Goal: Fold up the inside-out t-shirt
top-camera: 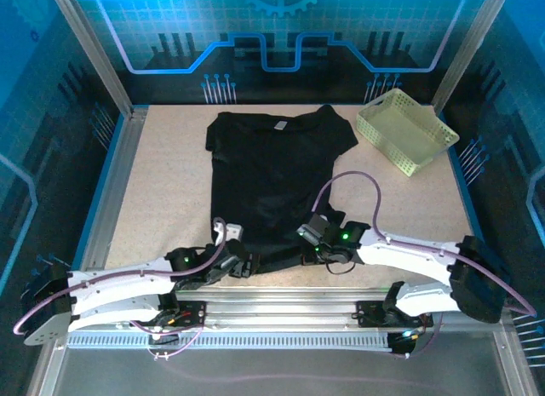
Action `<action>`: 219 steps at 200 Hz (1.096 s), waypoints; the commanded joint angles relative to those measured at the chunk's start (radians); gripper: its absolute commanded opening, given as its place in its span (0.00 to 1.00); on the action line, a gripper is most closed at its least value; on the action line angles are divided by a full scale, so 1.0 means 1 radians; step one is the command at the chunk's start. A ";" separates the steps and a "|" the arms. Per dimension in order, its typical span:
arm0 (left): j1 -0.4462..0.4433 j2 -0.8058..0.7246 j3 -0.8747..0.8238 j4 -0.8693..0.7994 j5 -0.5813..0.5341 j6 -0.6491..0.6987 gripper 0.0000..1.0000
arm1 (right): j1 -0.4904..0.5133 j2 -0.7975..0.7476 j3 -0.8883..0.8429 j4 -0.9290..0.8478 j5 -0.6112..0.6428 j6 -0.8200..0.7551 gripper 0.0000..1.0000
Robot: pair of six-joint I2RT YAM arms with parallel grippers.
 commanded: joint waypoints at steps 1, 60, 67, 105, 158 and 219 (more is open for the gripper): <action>-0.057 0.018 0.039 0.072 -0.052 0.100 0.90 | 0.016 -0.072 0.074 -0.090 0.044 -0.011 0.00; -0.100 0.192 0.125 0.349 0.002 0.299 0.99 | 0.015 -0.107 0.183 -0.133 0.041 -0.038 0.00; -0.100 0.213 0.144 0.337 -0.022 0.305 0.99 | 0.015 -0.107 0.189 -0.132 0.042 -0.041 0.00; -0.100 0.327 0.217 0.280 -0.149 0.314 0.99 | 0.007 -0.121 0.217 -0.142 0.059 -0.051 0.00; -0.092 0.363 0.222 0.230 -0.285 0.246 0.77 | -0.011 -0.160 0.217 -0.147 0.071 -0.048 0.00; -0.091 0.309 0.256 0.242 -0.264 0.291 0.05 | -0.048 -0.178 0.223 -0.164 0.078 -0.115 0.25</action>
